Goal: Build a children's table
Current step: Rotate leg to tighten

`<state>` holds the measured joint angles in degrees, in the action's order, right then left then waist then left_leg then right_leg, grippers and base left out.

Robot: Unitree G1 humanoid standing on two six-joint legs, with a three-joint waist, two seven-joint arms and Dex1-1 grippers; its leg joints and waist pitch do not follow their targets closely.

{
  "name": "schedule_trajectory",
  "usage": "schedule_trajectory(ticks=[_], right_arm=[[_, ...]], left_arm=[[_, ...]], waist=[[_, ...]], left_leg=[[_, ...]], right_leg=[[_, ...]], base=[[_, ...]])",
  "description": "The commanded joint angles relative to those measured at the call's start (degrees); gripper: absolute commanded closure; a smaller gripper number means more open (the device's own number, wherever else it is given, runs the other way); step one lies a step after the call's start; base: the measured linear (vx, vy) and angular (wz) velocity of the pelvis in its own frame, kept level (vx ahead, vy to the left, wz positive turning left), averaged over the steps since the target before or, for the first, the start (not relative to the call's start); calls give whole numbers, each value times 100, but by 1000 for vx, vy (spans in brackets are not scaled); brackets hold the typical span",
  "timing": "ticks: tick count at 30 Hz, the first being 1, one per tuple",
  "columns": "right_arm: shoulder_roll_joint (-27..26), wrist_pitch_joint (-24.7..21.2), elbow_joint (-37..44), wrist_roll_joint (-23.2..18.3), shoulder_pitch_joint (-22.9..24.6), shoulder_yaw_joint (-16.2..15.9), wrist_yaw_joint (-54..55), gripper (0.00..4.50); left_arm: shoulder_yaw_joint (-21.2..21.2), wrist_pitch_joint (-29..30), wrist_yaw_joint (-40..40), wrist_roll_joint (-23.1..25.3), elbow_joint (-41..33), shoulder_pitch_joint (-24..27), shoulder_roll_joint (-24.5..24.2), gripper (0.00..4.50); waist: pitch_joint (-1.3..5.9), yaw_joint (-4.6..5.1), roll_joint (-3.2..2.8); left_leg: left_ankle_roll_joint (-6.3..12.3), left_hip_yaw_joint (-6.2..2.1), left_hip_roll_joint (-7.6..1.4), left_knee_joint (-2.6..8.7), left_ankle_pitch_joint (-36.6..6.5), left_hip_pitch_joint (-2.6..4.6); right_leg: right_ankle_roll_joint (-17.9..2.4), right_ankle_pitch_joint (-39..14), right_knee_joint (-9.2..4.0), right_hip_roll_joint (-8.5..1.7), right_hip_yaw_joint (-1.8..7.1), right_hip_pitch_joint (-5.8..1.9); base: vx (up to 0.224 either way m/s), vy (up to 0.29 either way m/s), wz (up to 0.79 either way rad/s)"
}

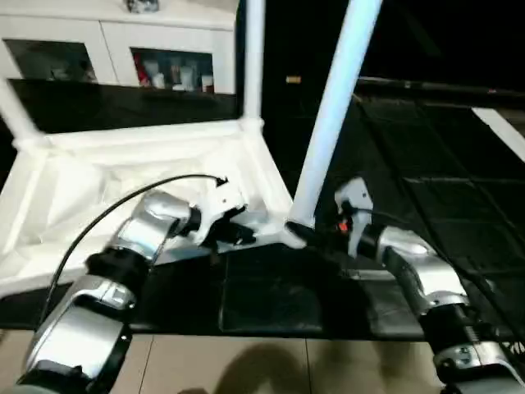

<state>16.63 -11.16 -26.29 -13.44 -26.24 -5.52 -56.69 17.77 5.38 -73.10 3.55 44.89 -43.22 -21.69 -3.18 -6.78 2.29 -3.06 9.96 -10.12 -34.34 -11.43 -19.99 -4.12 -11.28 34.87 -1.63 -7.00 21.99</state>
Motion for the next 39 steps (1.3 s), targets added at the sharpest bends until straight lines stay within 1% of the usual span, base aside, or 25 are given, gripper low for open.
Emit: schedule_trajectory(ticks=[1, 4, 6, 8, 9, 10, 11, 14, 15, 17, 19, 21, 22, 23, 24, 25, 26, 28, 29, 33, 34, 35, 37, 38, 39], right_arm=[[231, 32, 170, -100, 21, -137, -783, 28], [351, 15, 109, -179, -41, -166, -1154, 28], [529, 91, 27, -259, -105, -269, -1668, 28], [621, 164, -48, -241, -148, -352, -1903, 28], [679, 223, -117, -194, -179, -424, -2057, 43], [724, 247, -162, -168, -198, -476, -2187, 43], [724, 247, -162, -168, -198, -476, -2187, 54], [781, 270, -266, -137, -240, -555, -2416, 85], [785, 261, -336, -133, -274, -579, -2507, 85], [785, 261, -336, -133, -274, -579, -2507, 105], [695, 354, -520, -126, -367, -539, -2592, 118], [661, 332, -577, -168, -397, -513, -2620, 138], [637, 322, -621, -196, -419, -505, -2652, 138], [631, 335, -675, -219, -442, -513, -2695, 158], [631, 335, -675, -219, -442, -513, -2695, 158], [621, 347, -723, -231, -460, -524, -2735, 172], [607, 370, -803, -243, -490, -539, -2819, 172], [596, 370, -828, -243, -498, -545, -2838, 195], [590, 361, -839, -256, -503, -545, -2852, 204], [538, 330, -839, -300, -510, -499, -2794, 216], [519, 380, -832, -271, -508, -484, -2704, 225], [481, 322, -758, -227, -484, -461, -2464, 233], [451, 278, -711, -193, -469, -440, -2299, 234], [353, 96, -492, -31, -329, -462, -1757, 242], [244, 1, -395, 18, -260, -439, -1430, 242]], left_arm=[[232, -312, -590, -71, -165, -26, -74, 450], [254, -392, -865, -104, -162, -29, -122, 450], [304, -478, -1152, -120, -195, -36, -162, 450], [357, -497, -1277, -107, -245, -36, -186, 450], [404, -533, -1348, -83, -265, -38, -207, 450], [431, -573, -1412, -61, -281, -36, -224, 450], [431, -573, -1412, -61, -281, -36, -224, 450], [465, -639, -1495, -25, -297, -43, -248, 450], [498, -647, -1555, -19, -313, -46, -271, 450], [498, -647, -1555, -19, -313, -46, -271, 450], [554, -702, -1673, -25, -337, -38, -315, 450], [544, -723, -1709, -23, -332, -32, -315, 450], [540, -734, -1733, -18, -331, -20, -316, 450], [541, -742, -1751, -17, -335, -11, -320, 450], [541, -742, -1751, -17, -335, -11, -320, 450], [545, -748, -1761, -18, -339, -2, -324, 450], [555, -760, -1771, -17, -335, 0, -330, 450], [554, -760, -1771, -18, -330, -4, -330, 450], [545, -760, -1753, -19, -316, -11, -323, 450], [509, -753, -1632, -6, -237, -48, -293, 450], [499, -776, -1529, 27, -184, -69, -277, 450], [479, -719, -1358, 77, -95, -107, -242, 450], [462, -675, -1243, 112, -33, -133, -216, 450], [291, -320, -787, 61, 119, -233, -8, 450], [186, -142, -530, 10, 175, -288, 125, 450]], waist=[[378, -37, -52], [380, -93, -51], [382, -154, -20], [382, -182, -38], [385, -188, -26], [383, -188, -20], [383, -197, -20], [392, -222, -1], [396, -226, 1], [388, -240, -5], [396, -247, -10], [392, -247, -14], [395, -247, -15], [399, -254, -18], [398, -255, -21], [399, -253, -19], [394, -251, -17], [394, -254, -13], [395, -255, -5], [394, -253, -21], [395, -247, 4], [386, -245, -14], [376, -234, -4], [359, -222, -1], [363, -230, -30]], left_leg=[[467, -138, -428, 353, -467, 28], [484, -137, -449, 354, -470, 31], [491, -124, -434, 345, -476, 31], [479, -128, -450, 351, -466, 47], [461, -132, -459, 354, -473, 50], [459, -126, -447, 347, -483, 38], [459, -125, -441, 345, -491, 31], [477, -127, -436, 343, -402, 13], [480, -128, -433, 340, -392, 14], [476, -120, -427, 339, -401, 17], [463, -126, -439, 343, -419, 23], [455, -130, -443, 347, -410, 23], [453, -130, -445, 347, -410, 27], [455, -128, -446, 343, -398, 24], [457, -131, -455, 347, -396, 25], [452, -135, -459, 348, -393, 26], [453, -132, -454, 346, -419, 26], [444, -124, -437, 343, -417, 18], [448, -123, -440, 343, -414, 19], [444, -131, -453, 349, -408, 24], [441, -128, -452, 348, -421, 25], [410, -127, -440, 353, -449, 29], [360, -128, -425, 358, -526, 34], [345, -116, -411, 363, -547, 45], [318, -118, -414, 361, -560, 77]], right_leg=[[-436, -1327, -508, -824, 487, -343], [-448, -1290, -494, -826, 480, -330], [-395, -1407, -508, -830, 476, -336], [-391, -1426, -501, -822, 474, -311], [-412, -1414, -489, -824, 470, -310], [-428, -1426, -493, -829, 470, -314], [-424, -1452, -498, -836, 468, -321], [-350, -1438, -493, -825, 461, -327], [-347, -1432, -487, -827, 462, -329], [-331, -1507, -502, -815, 457, -315], [-334, -1541, -497, -829, 455, -315], [-336, -1515, -495, -820, 457, -308], [-345, -1507, -494, -827, 456, -310], [-380, -1450, -483, -822, 458, -310], [-389, -1434, -483, -824, 457, -308], [-399, -1410, -474, -823, 454, -309], [-409, -1419, -480, -826, 454, -306], [-382, -1498, -490, -826, 455, -317], [-358, -1528, -495, -829, 453, -319], [-369, -1483, -488, -828, 452, -307], [-361, -1497, -489, -828, 454, -310], [-338, -1611, -506, -826, 451, -305], [-274, -1811, -535, -833, 445, -309], [-197, -1967, -567, -809, 444, -292], [-180, -1990, -570, -805, 449, -273]], base=[[0, 0, 0], [0, 0, 0], [0, 0, 0], [0, 0, 0], [0, 0, 0], [0, 0, 0], [0, 0, 0], [0, 0, 0], [0, 0, 0], [0, 0, 0], [0, 0, 0], [0, 0, 0], [0, 0, 0], [0, 0, 0], [0, 0, 0], [0, 0, 0], [0, 0, 0], [0, 0, 0], [0, 0, 0], [0, 0, 0], [0, 0, 0], [0, 0, 0], [0, 0, 0], [0, 0, 0], [0, 0, 0]])
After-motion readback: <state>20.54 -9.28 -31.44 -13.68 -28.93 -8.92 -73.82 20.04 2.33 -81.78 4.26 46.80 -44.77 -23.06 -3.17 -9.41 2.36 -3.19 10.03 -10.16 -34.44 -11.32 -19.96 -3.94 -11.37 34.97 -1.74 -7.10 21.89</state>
